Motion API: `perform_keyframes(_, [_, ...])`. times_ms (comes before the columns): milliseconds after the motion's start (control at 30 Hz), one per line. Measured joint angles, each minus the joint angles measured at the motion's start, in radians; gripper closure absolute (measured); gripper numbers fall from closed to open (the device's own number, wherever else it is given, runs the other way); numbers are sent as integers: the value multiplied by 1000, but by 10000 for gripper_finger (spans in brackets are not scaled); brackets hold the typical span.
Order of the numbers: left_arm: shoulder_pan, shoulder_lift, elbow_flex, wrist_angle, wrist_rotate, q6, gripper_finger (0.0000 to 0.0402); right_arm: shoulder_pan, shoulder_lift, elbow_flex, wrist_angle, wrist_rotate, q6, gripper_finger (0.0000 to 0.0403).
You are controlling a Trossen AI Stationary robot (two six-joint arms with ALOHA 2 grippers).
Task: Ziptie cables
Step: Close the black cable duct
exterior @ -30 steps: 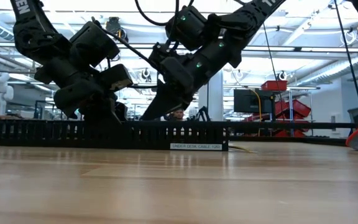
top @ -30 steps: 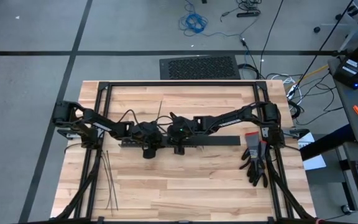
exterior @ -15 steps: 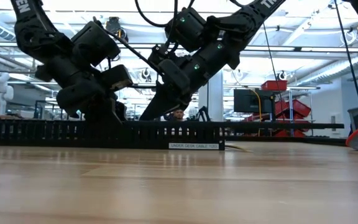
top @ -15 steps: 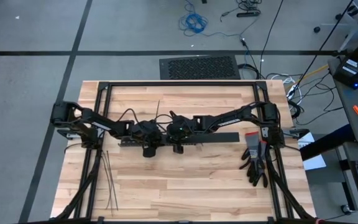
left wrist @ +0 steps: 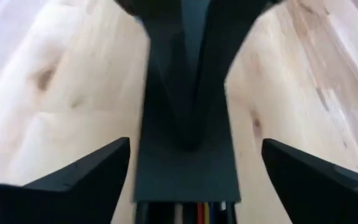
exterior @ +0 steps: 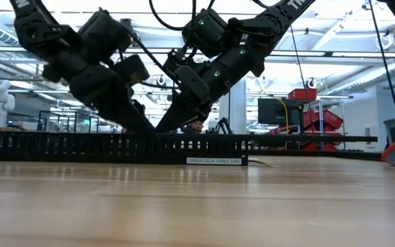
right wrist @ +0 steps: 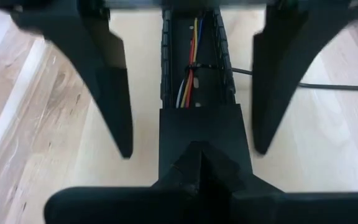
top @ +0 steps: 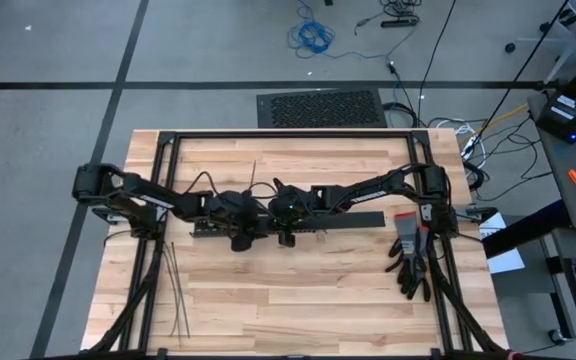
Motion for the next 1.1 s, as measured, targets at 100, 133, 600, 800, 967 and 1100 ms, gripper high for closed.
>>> perform_keyframes(100, [0,-57,6,-79,-49,7,29,0,0,0,-1,-2,0,403])
perform_keyframes(133, [0,-77,8,-128,-68,8,28,0,0,0,-1,-2,0,403])
perform_keyframes(600, [-22,-177,-24,-319,-122,-36,26,0,0,0,-3,-3,0,403])
perform_keyframes(800, [-23,-165,-57,-257,-125,-47,26,0,0,0,-3,-4,0,403])
perform_keyframes(967, [-23,-165,-57,-207,-134,-45,32,0,0,0,-3,-4,0,403])
perform_keyframes(1100, [-23,-165,-57,-193,-134,-28,46,0,0,0,-3,-4,1,403])
